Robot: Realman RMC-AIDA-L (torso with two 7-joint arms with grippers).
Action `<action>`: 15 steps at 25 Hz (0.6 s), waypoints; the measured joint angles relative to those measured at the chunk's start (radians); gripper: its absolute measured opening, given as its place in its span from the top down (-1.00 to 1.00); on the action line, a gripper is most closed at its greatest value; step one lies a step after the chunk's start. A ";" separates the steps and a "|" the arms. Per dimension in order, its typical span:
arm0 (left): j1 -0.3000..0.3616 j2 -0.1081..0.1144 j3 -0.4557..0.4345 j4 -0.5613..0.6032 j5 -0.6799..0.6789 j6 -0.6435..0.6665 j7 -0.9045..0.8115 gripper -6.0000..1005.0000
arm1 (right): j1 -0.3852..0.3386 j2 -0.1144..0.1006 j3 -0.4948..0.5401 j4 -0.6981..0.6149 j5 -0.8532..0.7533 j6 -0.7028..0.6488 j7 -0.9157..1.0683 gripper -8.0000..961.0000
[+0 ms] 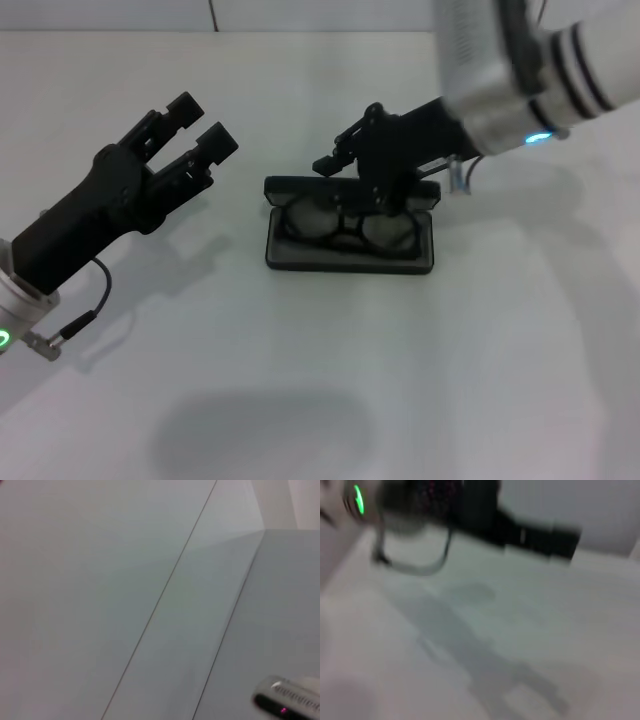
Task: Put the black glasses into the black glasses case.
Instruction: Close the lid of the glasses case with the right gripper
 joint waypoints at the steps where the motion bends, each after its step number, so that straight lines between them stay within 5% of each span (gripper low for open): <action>1: 0.000 0.000 0.000 0.000 0.000 0.000 0.000 -0.78 | -0.025 0.000 0.053 -0.035 0.001 -0.054 0.004 0.27; 7: 0.002 0.000 0.000 0.004 0.005 0.000 0.000 -0.77 | -0.076 0.002 0.257 -0.063 0.020 -0.157 0.062 0.27; 15: 0.000 0.002 0.002 0.002 0.008 0.000 -0.008 -0.77 | -0.226 -0.001 0.309 -0.081 0.128 -0.147 0.067 0.09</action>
